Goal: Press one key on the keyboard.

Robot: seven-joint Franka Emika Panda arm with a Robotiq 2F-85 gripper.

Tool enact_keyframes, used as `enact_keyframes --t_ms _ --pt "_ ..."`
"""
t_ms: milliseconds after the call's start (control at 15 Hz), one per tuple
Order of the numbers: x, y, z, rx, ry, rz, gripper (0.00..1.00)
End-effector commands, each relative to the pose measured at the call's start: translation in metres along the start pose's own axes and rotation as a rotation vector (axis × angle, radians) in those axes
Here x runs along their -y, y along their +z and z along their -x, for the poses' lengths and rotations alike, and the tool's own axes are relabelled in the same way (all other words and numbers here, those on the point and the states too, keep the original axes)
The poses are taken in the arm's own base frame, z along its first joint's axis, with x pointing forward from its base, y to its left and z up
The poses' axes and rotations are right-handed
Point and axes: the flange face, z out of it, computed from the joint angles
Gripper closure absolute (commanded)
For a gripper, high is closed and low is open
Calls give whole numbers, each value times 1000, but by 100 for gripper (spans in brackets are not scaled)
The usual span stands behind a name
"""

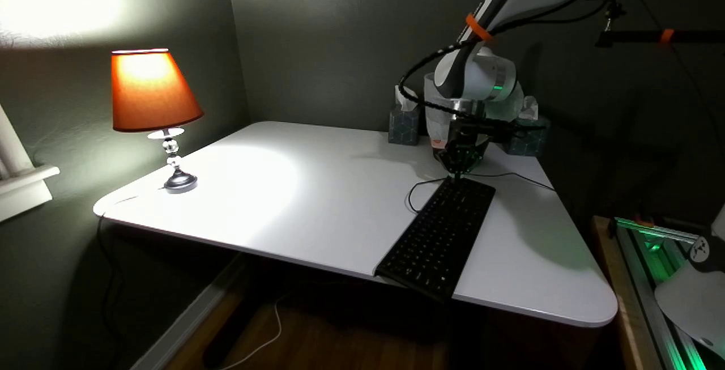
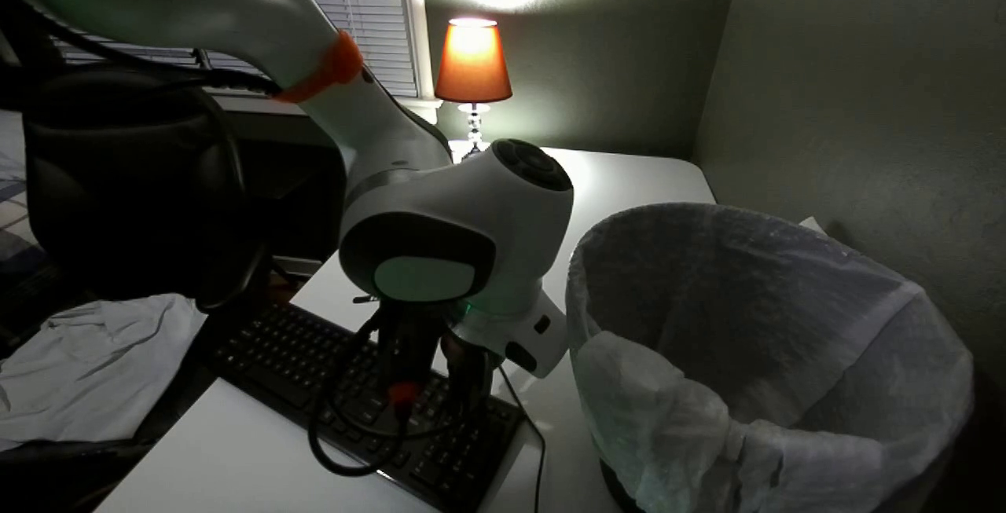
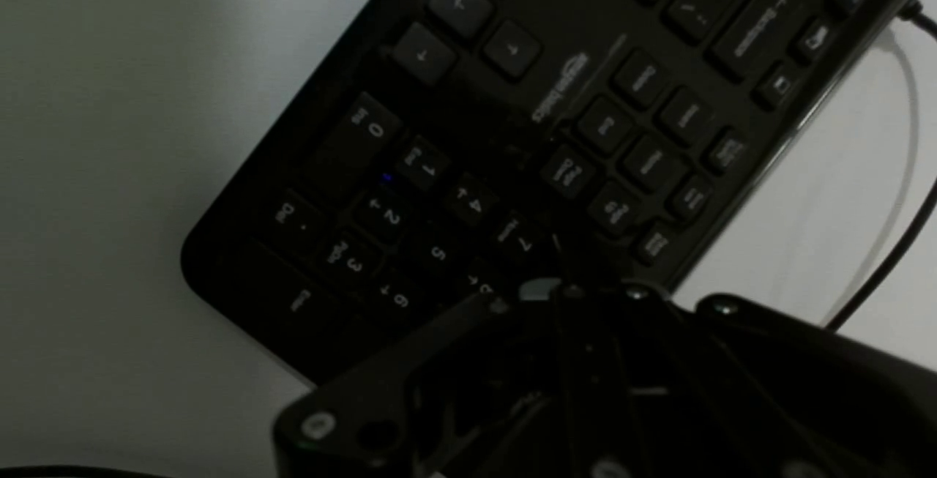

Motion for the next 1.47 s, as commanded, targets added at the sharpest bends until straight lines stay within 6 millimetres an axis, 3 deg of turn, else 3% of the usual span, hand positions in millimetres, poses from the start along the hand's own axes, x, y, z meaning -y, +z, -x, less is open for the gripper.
enact_keyframes --t_ms 0,600,667,733,1400 --pt "0 -1 2 5 10 10 100" --pt "8 -13 15 -29 -1 12 100" --pt "8 -15 16 -31 -2 12 74" --pt "9 -17 17 -37 -10 6 73" --pt "28 -39 46 -133 -56 129 1"
